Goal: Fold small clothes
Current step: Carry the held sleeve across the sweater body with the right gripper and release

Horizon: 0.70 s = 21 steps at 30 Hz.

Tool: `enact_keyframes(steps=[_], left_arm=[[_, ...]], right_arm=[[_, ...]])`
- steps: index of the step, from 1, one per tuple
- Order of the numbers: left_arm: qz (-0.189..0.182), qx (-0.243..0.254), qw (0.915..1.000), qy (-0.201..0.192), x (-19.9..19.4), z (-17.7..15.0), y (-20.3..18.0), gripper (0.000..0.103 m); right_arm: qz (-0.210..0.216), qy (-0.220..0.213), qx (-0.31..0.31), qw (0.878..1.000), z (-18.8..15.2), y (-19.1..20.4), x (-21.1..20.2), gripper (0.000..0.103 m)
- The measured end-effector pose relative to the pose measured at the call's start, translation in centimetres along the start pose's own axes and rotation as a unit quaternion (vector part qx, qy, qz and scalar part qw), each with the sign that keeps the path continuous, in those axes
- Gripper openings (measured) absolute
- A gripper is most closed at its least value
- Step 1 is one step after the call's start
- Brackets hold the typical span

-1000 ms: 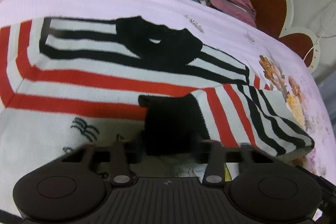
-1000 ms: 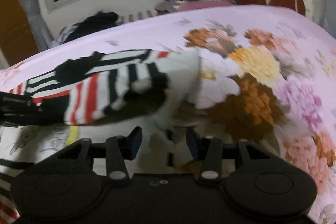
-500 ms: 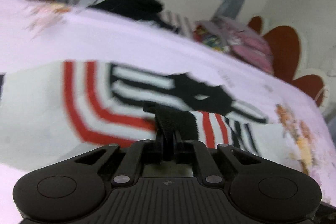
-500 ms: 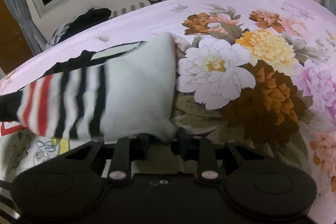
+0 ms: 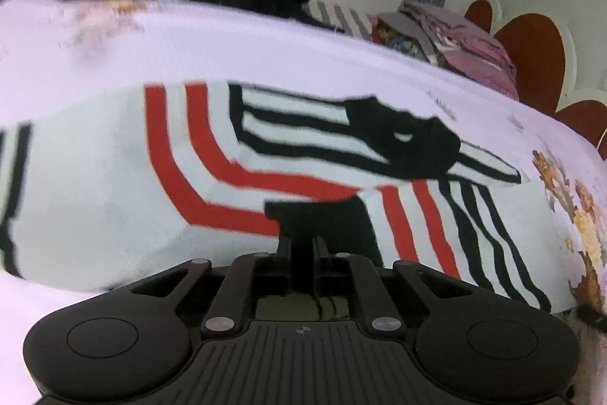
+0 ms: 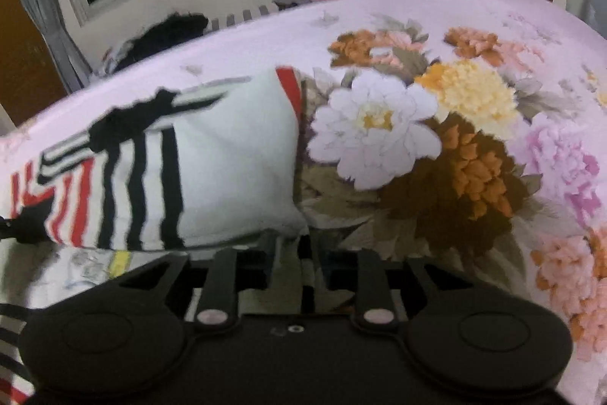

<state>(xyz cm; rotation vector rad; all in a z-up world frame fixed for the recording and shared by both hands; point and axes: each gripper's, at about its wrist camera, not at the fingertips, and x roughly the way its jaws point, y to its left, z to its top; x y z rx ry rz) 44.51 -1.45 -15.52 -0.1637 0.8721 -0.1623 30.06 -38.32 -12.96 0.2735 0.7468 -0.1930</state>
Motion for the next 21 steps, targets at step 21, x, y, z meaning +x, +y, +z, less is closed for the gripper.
enact_keyframes(steps=[21], left_arm=[[0.000, 0.031, 0.9995, 0.000, 4.9, 0.6, -4.1, 0.050]], right_arm=[[0.018, 0.021, 0.063, 0.998, 9.7, -0.1, 12.9, 0.029]])
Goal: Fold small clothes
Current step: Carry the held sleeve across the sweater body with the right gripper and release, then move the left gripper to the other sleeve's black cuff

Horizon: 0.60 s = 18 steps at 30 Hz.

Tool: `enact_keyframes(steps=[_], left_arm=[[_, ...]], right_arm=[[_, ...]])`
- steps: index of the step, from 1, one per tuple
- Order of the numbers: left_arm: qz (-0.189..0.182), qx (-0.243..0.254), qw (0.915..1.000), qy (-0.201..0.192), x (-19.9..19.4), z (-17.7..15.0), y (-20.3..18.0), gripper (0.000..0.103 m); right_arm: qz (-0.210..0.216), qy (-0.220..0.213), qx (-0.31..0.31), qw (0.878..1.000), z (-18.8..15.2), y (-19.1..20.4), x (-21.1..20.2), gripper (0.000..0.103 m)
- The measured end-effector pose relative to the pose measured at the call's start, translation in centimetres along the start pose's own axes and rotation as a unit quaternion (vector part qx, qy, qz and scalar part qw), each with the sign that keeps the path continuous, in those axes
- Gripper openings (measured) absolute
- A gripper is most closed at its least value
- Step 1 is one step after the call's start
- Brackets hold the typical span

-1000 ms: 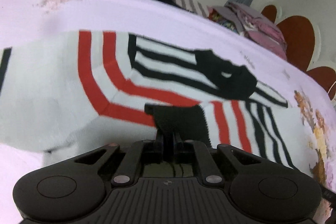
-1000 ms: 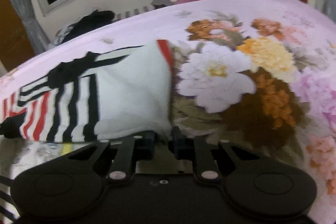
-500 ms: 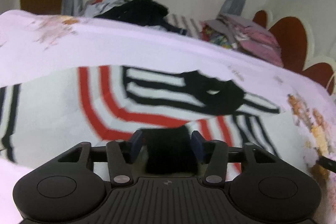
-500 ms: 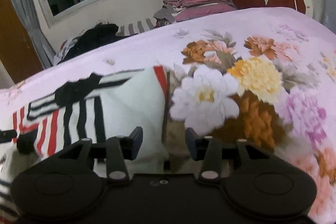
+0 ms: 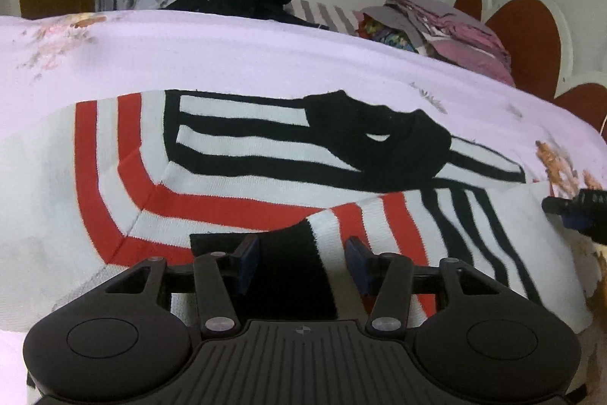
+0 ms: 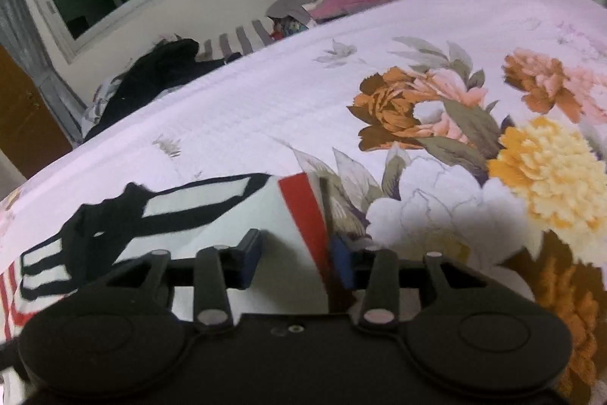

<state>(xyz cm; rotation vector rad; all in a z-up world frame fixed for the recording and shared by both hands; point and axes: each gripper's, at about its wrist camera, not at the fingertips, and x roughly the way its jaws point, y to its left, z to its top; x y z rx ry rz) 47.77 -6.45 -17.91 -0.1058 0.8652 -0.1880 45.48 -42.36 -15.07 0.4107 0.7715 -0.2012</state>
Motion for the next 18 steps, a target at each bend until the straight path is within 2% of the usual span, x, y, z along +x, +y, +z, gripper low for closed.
enact_keyframes(steps=[1, 2, 5, 9, 10, 12, 13, 16, 18], left_arm=[[0.002, 0.007, 1.0000, 0.000, 0.1, -0.1, -0.1, 0.050], [0.002, 0.011, 0.9999, 0.000, 0.2, -0.2, -0.1, 0.050], [0.004, 0.010, 0.9999, 0.000, 0.3, 0.0, 0.1, 0.050], [0.012, 0.014, 0.9998, 0.006, 0.1, 0.2, -0.3, 0.050], [0.011, 0.010, 0.9999, 0.008, -0.1, 0.3, -0.3, 0.050], [0.006, 0.001, 0.9999, 0.010, -0.8, 0.3, 0.0, 0.050], [0.005, 0.002, 0.9999, 0.009, -1.1, 0.3, 0.0, 0.050], [0.008, 0.014, 0.9998, 0.010, -1.5, -0.1, -0.1, 0.050], [0.012, 0.015, 0.9997, 0.018, -1.1, -0.4, 0.0, 0.050]], right_arm=[[-0.004, 0.001, -0.003, 1.000, 0.0, 0.0, 0.3, 0.023], [-0.017, -0.005, -0.020, 1.000, 0.0, 0.2, 0.3, 0.012], [-0.054, -0.020, -0.035, 0.998, -0.3, -0.5, 0.4, 0.008], [-0.073, -0.023, -0.075, 0.994, -0.3, 0.8, -0.1, 0.011], [-0.070, -0.029, -0.072, 0.995, -0.2, 0.9, -0.7, 0.018], [-0.053, -0.047, -0.071, 0.995, -0.2, 1.1, -2.2, 0.019], [-0.046, -0.051, -0.079, 0.995, -0.5, 1.5, -2.9, 0.023], [-0.020, -0.048, -0.107, 0.993, -2.0, 2.8, -4.2, 0.024], [-0.010, -0.031, -0.121, 0.992, -2.7, 3.4, -3.9, 0.021]])
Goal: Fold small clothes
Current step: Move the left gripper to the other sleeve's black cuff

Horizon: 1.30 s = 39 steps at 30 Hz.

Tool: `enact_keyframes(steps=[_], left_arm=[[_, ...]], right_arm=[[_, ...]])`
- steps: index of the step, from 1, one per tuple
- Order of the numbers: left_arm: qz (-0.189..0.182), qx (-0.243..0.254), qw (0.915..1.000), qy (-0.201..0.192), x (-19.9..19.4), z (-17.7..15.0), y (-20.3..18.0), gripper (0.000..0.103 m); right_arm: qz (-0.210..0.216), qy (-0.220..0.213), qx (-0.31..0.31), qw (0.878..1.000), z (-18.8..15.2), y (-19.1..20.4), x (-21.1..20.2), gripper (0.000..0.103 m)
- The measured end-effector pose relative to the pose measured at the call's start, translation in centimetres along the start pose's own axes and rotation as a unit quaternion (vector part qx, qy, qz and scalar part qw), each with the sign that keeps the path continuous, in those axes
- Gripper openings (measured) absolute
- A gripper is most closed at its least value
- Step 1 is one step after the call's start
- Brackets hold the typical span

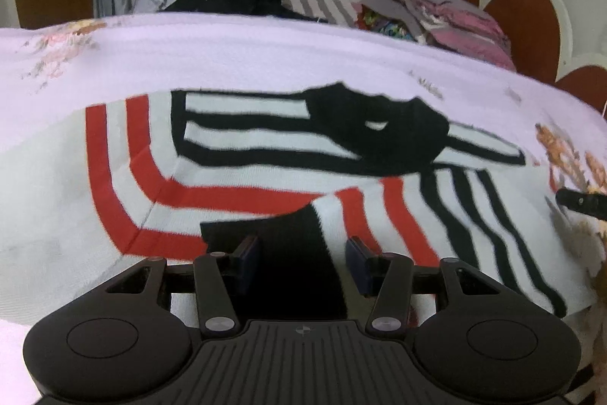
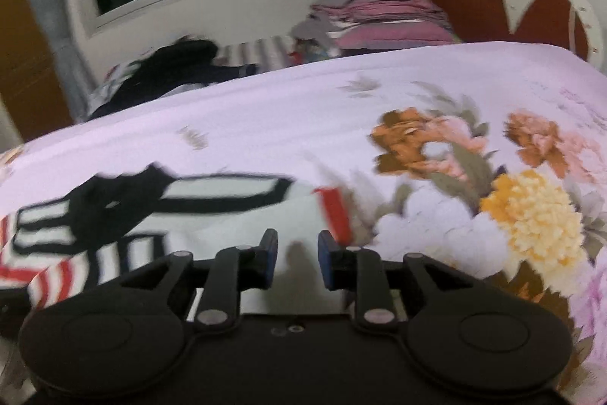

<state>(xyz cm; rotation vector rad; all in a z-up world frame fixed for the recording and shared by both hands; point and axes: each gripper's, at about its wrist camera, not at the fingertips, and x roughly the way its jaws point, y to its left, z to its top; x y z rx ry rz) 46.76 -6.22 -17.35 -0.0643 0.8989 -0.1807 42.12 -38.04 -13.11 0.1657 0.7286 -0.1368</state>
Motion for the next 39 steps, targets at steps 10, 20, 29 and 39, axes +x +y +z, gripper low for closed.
enact_keyframes(steps=[10, 20, 29, 39], left_arm=[[0.011, -0.024, 0.9996, 0.005, -3.1, -0.9, 1.1, 0.051], [0.064, -0.097, 0.9931, -0.018, -9.7, -3.9, 8.1, 0.070], [0.112, -0.169, 0.9790, -0.024, -12.5, -6.6, 18.3, 0.070], [0.102, -0.189, 0.9765, -0.020, -11.8, -6.7, 24.0, 0.070]], right_arm=[[0.031, 0.019, -0.016, 0.999, -2.1, 2.4, -2.6, 0.028], [0.084, 0.026, -0.035, 0.996, -3.4, 6.7, -4.3, 0.034], [0.116, 0.024, -0.057, 0.991, -4.4, 12.9, -5.6, 0.035], [0.102, 0.039, -0.069, 0.992, -4.5, 20.4, -2.3, 0.036]])
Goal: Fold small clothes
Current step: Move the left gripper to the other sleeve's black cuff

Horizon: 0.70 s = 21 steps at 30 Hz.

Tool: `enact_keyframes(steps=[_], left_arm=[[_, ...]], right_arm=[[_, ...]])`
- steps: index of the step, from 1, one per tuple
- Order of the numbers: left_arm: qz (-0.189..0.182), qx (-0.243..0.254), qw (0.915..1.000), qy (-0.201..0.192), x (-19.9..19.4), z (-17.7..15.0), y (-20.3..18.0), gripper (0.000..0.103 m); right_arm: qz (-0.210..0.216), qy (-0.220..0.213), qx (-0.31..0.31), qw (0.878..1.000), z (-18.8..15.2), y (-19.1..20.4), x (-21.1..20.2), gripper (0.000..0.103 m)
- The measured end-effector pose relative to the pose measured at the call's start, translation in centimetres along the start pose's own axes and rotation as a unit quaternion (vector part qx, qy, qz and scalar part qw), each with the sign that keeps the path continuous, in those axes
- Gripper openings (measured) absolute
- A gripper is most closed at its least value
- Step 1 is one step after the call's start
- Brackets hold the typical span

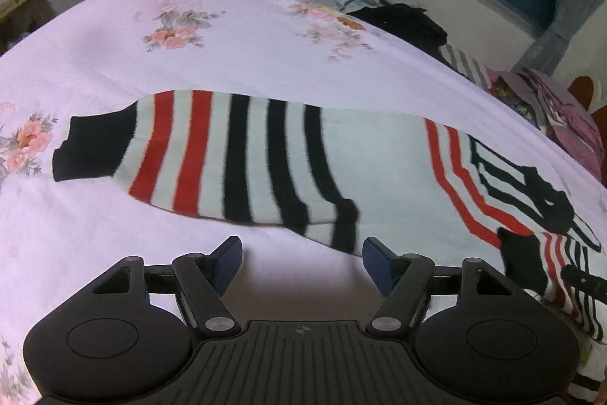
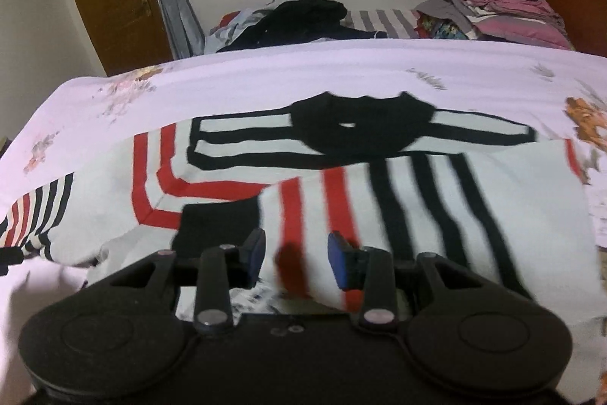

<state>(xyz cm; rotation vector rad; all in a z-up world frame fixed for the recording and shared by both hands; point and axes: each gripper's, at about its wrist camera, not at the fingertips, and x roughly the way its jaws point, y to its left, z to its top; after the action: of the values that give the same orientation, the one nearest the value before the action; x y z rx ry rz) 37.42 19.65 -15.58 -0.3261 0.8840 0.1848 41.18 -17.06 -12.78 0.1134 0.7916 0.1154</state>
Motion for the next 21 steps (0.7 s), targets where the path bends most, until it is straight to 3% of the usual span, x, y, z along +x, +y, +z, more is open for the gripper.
enact_keyframes(steps=[9, 13, 21], left_arm=[[0.018, -0.029, 0.9994, 0.005, 1.7, 1.4, 5.1, 0.070], [0.022, -0.044, 0.9988, 0.005, 2.3, 1.9, 7.1, 0.070], [-0.008, -0.096, 0.9953, 0.008, 3.7, 2.3, 9.8, 0.070]], right_arm=[[-0.002, 0.007, -0.019, 1.000, 0.9, 4.9, 2.5, 0.036], [-0.011, 0.032, -0.018, 0.999, 0.6, 5.6, 4.2, 0.036], [-0.016, 0.038, -0.017, 0.999, 0.2, 6.2, 4.3, 0.038]])
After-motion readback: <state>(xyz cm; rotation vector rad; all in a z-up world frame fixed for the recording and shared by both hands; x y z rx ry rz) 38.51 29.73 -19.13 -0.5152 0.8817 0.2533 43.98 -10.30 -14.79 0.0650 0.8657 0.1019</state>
